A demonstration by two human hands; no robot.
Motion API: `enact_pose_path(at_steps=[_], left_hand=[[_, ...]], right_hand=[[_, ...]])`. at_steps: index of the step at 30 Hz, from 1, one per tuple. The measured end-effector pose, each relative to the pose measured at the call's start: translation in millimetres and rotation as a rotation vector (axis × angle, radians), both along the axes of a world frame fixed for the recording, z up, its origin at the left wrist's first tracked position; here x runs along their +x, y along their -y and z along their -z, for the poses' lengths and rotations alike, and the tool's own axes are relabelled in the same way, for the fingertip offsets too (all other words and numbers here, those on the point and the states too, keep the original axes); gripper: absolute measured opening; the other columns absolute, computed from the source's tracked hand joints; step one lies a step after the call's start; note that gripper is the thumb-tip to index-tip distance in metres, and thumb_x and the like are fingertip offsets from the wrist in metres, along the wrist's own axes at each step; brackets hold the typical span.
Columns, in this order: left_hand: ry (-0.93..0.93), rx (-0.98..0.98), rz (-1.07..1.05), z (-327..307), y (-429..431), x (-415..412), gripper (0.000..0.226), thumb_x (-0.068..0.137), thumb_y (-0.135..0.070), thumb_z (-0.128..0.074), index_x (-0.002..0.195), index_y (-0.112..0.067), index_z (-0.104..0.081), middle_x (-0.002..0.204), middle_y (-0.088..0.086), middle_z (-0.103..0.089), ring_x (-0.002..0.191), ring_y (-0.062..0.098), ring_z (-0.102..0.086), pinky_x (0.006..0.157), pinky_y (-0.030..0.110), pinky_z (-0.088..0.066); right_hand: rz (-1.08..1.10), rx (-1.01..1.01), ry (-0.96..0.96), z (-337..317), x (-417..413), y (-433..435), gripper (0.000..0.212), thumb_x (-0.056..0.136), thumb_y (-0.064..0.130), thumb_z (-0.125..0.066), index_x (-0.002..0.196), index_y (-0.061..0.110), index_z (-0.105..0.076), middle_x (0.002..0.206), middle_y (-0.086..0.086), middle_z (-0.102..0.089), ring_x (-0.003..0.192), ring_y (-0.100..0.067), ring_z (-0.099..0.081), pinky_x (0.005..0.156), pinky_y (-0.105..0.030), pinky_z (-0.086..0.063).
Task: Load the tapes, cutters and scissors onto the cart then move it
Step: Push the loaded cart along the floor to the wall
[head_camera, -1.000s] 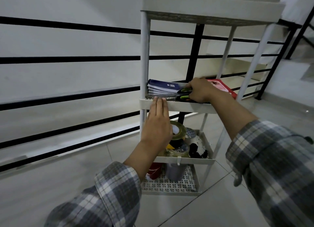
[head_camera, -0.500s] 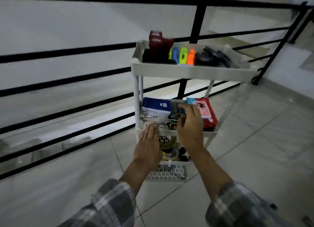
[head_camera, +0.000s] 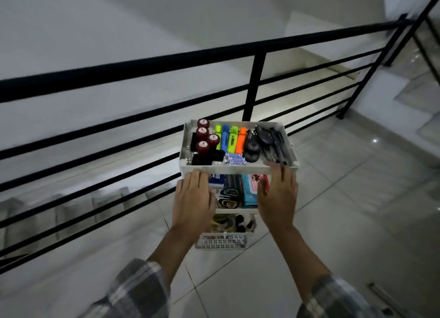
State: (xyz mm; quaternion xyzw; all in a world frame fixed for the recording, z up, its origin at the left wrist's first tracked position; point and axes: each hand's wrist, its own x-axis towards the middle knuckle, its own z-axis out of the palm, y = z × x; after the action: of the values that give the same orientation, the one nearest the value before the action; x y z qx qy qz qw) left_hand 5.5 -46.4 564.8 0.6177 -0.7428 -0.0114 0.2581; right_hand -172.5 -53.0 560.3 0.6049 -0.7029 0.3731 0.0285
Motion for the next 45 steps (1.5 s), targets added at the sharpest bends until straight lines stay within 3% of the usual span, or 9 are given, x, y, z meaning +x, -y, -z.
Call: enact_pose_path(at_steps=[5, 9, 12, 14, 16, 19, 28, 40, 45], left_hand=[[-0.118, 0.075, -0.142, -9.3, 54.0, 11.6, 0.051, 0.088, -0.016, -0.046, 0.135, 0.000, -0.033, 0.141, 0.018, -0.038, 0.133, 0.031, -0.032, 0.110, 0.044, -0.031], [-0.175, 0.229, -0.184, 2.5, 96.3, 24.1, 0.059, 0.093, -0.017, -0.040, 0.143, 0.005, -0.017, 0.151, 0.023, -0.023, 0.141, 0.033, -0.016, 0.116, 0.043, -0.018], [-0.252, 0.268, -0.160, 13.8, 114.5, 29.1, 0.063, 0.090, -0.014, -0.043, 0.144, 0.004, -0.015, 0.148, 0.024, -0.029, 0.137, 0.036, -0.028, 0.111, 0.047, -0.029], [-0.343, 0.237, -0.130, 17.3, 113.8, 28.5, 0.063, 0.088, -0.010, -0.045, 0.144, 0.001, -0.017, 0.141, 0.022, -0.040, 0.125, 0.037, -0.045, 0.097, 0.047, -0.045], [-0.394, 0.219, -0.098, 19.0, 113.0, 29.4, 0.063, 0.088, -0.008, -0.046, 0.144, -0.002, -0.018, 0.135, 0.019, -0.046, 0.112, 0.034, -0.055, 0.080, 0.041, -0.051], [-0.388, 0.212, -0.058, 23.0, 120.9, 32.4, 0.062, 0.087, -0.009, -0.045, 0.142, -0.002, -0.019, 0.130, 0.018, -0.047, 0.104, 0.032, -0.058, 0.068, 0.039, -0.054], [-0.378, 0.236, 0.050, 16.8, 126.4, 42.8, 0.062, 0.090, -0.008, -0.044, 0.144, -0.002, -0.016, 0.138, 0.020, -0.040, 0.113, 0.035, -0.054, 0.079, 0.042, -0.052], [-0.321, 0.317, 0.281, 18.8, 141.9, 56.0, 0.059, 0.092, -0.013, -0.041, 0.145, -0.006, -0.016, 0.141, 0.018, -0.037, 0.115, 0.038, -0.052, 0.085, 0.047, -0.048], [-0.328, 0.372, 0.450, 11.5, 156.3, 60.7, 0.060, 0.094, -0.012, -0.042, 0.146, -0.007, -0.015, 0.145, 0.016, -0.033, 0.117, 0.033, -0.050, 0.077, 0.033, -0.043]], right_hand=[[0.093, 0.236, -0.045, -5.6, -33.0, 39.5, 0.054, 0.091, 0.017, -0.048, 0.143, 0.013, -0.034, 0.144, -0.019, -0.039, 0.135, -0.035, -0.033, 0.108, -0.054, -0.033], [0.179, 0.352, -0.014, -10.0, -57.5, 68.6, 0.056, 0.098, 0.028, -0.039, 0.149, 0.014, -0.021, 0.155, -0.019, -0.022, 0.143, -0.036, -0.019, 0.114, -0.053, -0.024], [0.210, 0.422, 0.139, -9.7, -63.7, 84.4, 0.061, 0.099, 0.034, -0.039, 0.151, 0.016, -0.013, 0.152, -0.019, -0.024, 0.133, -0.038, -0.037, 0.103, -0.051, -0.040], [0.205, 0.479, 0.262, -8.5, -59.8, 88.5, 0.062, 0.099, 0.037, -0.037, 0.151, 0.016, -0.011, 0.144, -0.020, -0.035, 0.115, -0.033, -0.052, 0.086, -0.040, -0.046], [0.219, 0.495, 0.289, -8.3, -53.4, 91.0, 0.059, 0.100, 0.039, -0.034, 0.151, 0.015, -0.015, 0.135, -0.021, -0.043, 0.098, -0.026, -0.053, 0.076, -0.031, -0.040], [0.252, 0.458, 0.289, -7.8, -49.4, 90.9, 0.054, 0.101, 0.037, -0.031, 0.150, 0.017, -0.021, 0.127, -0.020, -0.045, 0.088, -0.018, -0.046, 0.075, -0.028, -0.039], [0.333, 0.465, 0.358, -2.8, -39.3, 68.3, 0.054, 0.100, 0.037, -0.032, 0.151, 0.029, -0.014, 0.122, -0.018, -0.043, 0.091, -0.022, -0.052, 0.081, -0.043, -0.054], [0.567, 0.523, 0.401, -7.1, -4.0, 6.4, 0.065, 0.094, 0.040, -0.041, 0.150, 0.034, -0.009, 0.117, -0.014, -0.042, 0.097, -0.034, -0.055, 0.086, -0.051, -0.051], [0.722, 0.432, 0.430, -2.9, 22.0, -12.1, 0.061, 0.096, 0.032, -0.043, 0.150, 0.031, -0.015, 0.115, -0.019, -0.046, 0.095, -0.036, -0.054, 0.087, -0.046, -0.048]])
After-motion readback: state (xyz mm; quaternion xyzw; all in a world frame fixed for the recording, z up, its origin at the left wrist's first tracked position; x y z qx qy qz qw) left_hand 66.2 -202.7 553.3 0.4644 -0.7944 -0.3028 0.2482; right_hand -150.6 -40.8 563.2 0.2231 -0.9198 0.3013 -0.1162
